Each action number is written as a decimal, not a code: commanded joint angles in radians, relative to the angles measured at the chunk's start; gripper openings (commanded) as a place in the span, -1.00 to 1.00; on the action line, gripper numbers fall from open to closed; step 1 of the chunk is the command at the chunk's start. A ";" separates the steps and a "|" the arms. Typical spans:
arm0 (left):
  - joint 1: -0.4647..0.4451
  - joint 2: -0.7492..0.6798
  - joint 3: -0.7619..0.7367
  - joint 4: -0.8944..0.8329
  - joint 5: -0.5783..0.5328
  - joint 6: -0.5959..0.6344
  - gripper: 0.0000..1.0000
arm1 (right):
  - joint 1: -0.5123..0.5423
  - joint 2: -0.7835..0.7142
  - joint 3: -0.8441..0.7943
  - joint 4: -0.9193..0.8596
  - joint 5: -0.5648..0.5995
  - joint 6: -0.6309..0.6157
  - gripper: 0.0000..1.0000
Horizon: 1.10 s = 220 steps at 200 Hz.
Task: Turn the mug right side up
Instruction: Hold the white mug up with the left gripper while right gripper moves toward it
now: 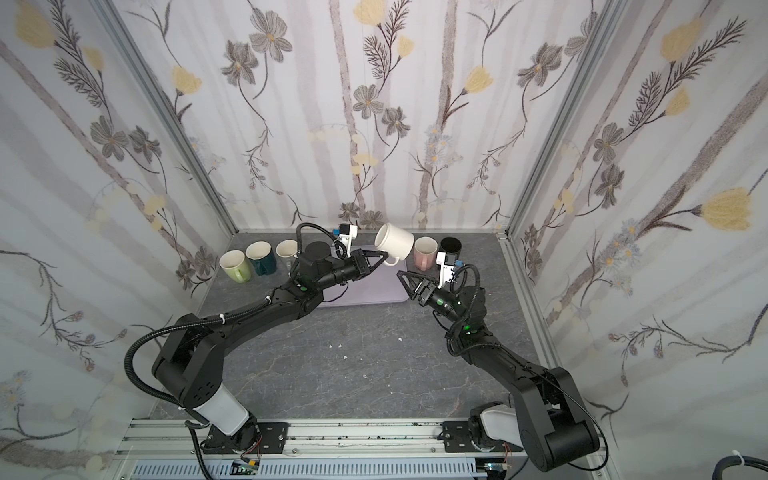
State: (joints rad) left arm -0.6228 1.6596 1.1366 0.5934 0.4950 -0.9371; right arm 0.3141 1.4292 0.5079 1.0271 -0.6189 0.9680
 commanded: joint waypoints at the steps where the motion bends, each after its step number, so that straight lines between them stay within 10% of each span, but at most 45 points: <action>1: 0.001 0.009 0.002 0.177 0.020 -0.042 -1.00 | 0.002 0.022 0.017 0.080 -0.005 0.034 0.47; 220: -0.043 0.068 -0.035 0.316 0.057 -0.155 -1.00 | -0.015 0.161 0.071 0.284 -0.030 0.149 -0.04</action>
State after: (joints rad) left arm -0.6575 1.7279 1.1065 0.7994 0.5014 -1.0828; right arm 0.3016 1.5856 0.5629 1.2270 -0.6647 1.0946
